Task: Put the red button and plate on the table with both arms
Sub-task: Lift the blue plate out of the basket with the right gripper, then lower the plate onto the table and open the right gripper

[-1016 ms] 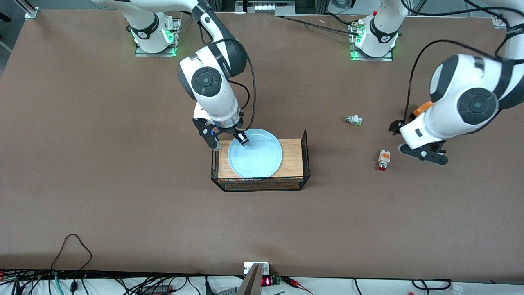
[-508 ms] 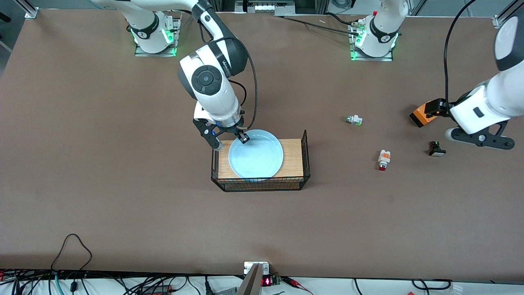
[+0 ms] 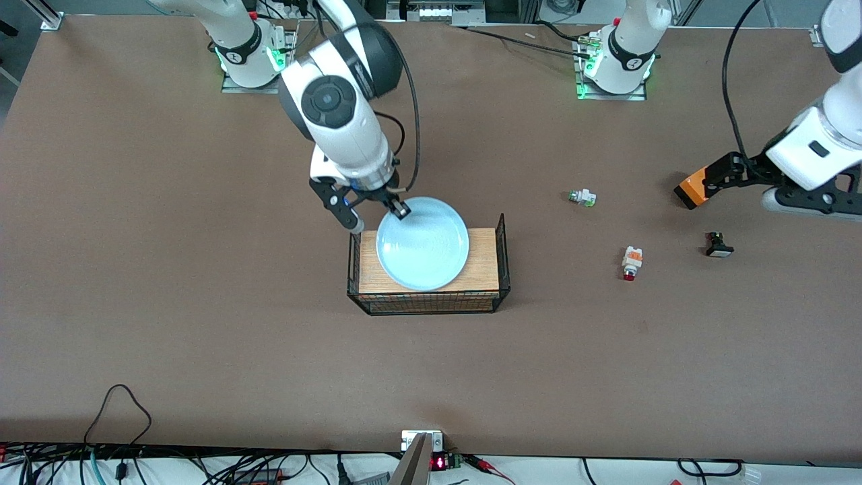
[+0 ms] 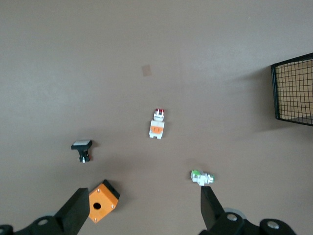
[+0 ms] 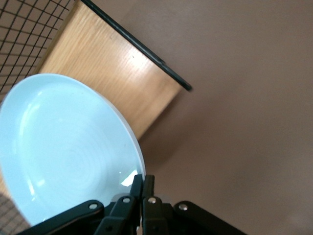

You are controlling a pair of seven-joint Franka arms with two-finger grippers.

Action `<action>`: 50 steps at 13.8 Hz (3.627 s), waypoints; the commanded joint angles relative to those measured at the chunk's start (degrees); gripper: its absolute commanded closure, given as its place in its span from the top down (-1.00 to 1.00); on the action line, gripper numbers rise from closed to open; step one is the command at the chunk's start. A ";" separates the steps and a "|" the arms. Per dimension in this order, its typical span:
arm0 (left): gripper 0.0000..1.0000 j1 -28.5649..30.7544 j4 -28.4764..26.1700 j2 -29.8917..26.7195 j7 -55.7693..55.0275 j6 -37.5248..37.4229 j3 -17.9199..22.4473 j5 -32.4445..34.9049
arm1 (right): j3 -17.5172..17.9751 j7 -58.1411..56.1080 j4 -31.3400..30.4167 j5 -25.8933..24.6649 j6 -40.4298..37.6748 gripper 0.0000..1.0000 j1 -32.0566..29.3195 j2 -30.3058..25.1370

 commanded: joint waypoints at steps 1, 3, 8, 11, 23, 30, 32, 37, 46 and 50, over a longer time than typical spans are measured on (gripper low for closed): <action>1.00 -1.29 -5.43 -3.83 -1.07 1.99 1.26 1.45 | 0.16 -0.62 1.82 3.41 -8.83 -1.00 0.12 -4.83; 1.00 -0.42 -4.47 -3.74 -0.72 -2.05 1.17 1.53 | -0.54 -0.97 3.66 3.24 -14.20 -1.00 -0.84 -7.29; 1.00 -0.24 -1.74 -3.30 -0.90 -5.84 0.65 1.53 | -1.33 -19.55 5.08 3.24 -19.84 -1.00 -12.33 -9.59; 1.00 -0.24 -1.30 -2.68 -0.54 -5.84 0.65 1.53 | -1.16 -40.89 5.08 3.33 -21.69 -1.00 -23.39 -9.41; 1.00 -0.24 0.90 -1.63 -1.33 -6.81 0.65 1.89 | -1.07 -77.60 -9.74 -4.32 -14.78 -1.00 -35.29 -8.87; 1.00 -0.24 0.98 -1.63 -1.42 -7.69 0.56 1.89 | -0.98 -86.92 -28.12 -6.78 3.33 -1.00 -38.63 -9.76; 1.00 -0.24 1.07 -1.63 -1.34 -7.60 0.47 1.97 | -0.98 -88.33 -32.52 -6.69 8.95 -1.00 -39.34 -9.41; 1.00 -0.24 1.07 -1.63 -1.25 -7.51 0.47 1.97 | -0.98 -95.89 -40.45 -6.69 22.77 -1.00 -42.15 -7.13; 1.00 -0.24 1.07 -1.45 -1.33 -7.33 0.56 1.97 | 1.64 -85.36 -30.11 -6.60 8.84 1.00 -40.84 -10.20; 1.00 -0.24 1.07 -1.45 -1.42 -7.33 0.47 1.98 | 2.27 -77.55 -19.56 -6.78 -1.28 1.00 -37.94 -10.20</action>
